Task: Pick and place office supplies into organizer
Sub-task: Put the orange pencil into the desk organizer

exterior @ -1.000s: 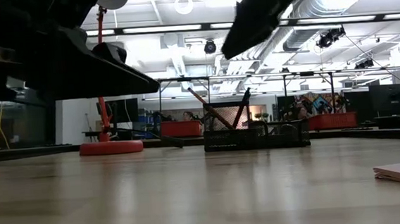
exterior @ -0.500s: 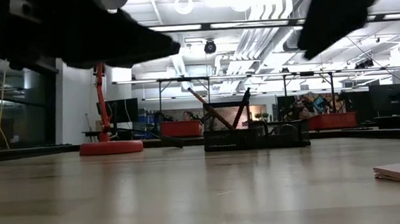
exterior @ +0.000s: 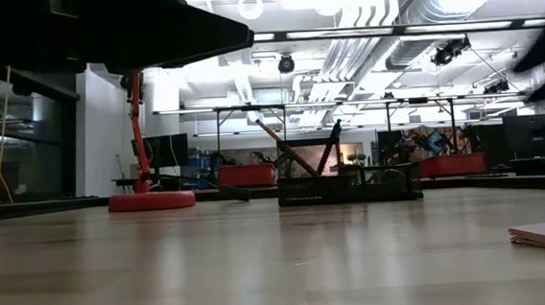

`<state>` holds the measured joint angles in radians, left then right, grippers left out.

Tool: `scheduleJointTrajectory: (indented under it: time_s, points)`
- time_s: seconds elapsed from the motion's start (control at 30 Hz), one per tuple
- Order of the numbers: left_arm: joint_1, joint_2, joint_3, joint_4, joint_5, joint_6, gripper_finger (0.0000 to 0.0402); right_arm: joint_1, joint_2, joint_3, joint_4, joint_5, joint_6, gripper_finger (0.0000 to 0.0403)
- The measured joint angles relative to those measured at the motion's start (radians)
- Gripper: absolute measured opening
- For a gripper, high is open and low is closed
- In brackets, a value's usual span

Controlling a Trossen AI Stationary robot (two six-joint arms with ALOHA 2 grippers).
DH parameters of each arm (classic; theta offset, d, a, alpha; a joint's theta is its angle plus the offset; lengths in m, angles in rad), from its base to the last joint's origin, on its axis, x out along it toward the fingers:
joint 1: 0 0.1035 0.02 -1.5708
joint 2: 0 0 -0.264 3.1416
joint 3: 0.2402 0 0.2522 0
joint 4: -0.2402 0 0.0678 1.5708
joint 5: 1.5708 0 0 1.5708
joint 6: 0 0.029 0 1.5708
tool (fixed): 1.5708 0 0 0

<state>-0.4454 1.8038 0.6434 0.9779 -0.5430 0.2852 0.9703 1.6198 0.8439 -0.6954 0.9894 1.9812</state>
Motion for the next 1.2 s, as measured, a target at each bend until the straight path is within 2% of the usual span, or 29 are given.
scheduleJointTrajectory:
  time_s: [0.1,0.2,0.43,0.7,0.77,1.03,1.2]
  points:
    - [0.000,0.000,0.000,0.000,0.001,0.003,0.0143,0.017,0.093,-0.001,0.022,-0.030,0.076,0.0179]
    - [0.000,0.000,0.000,-0.005,0.001,0.024,0.0143,0.021,0.191,0.052,-0.034,-0.079,0.147,0.0179]
    - [0.000,0.000,0.000,-0.009,0.000,0.050,0.0143,0.034,0.373,0.300,-0.394,-0.156,0.289,0.0179]
    - [0.000,0.001,0.000,-0.009,0.000,0.049,0.0143,0.073,0.524,0.618,-0.743,-0.108,0.314,0.0179]
    - [0.000,0.001,0.000,-0.010,0.000,0.051,0.0143,0.085,0.559,0.678,-0.812,-0.131,0.317,0.0178]
    - [0.000,0.001,0.000,-0.011,-0.007,0.050,0.0143,0.144,0.707,0.745,-0.845,-0.160,0.333,0.0146]
    - [0.000,0.001,0.000,-0.010,-0.019,0.034,0.0143,0.123,0.716,0.745,-0.849,-0.221,0.311,0.0119]
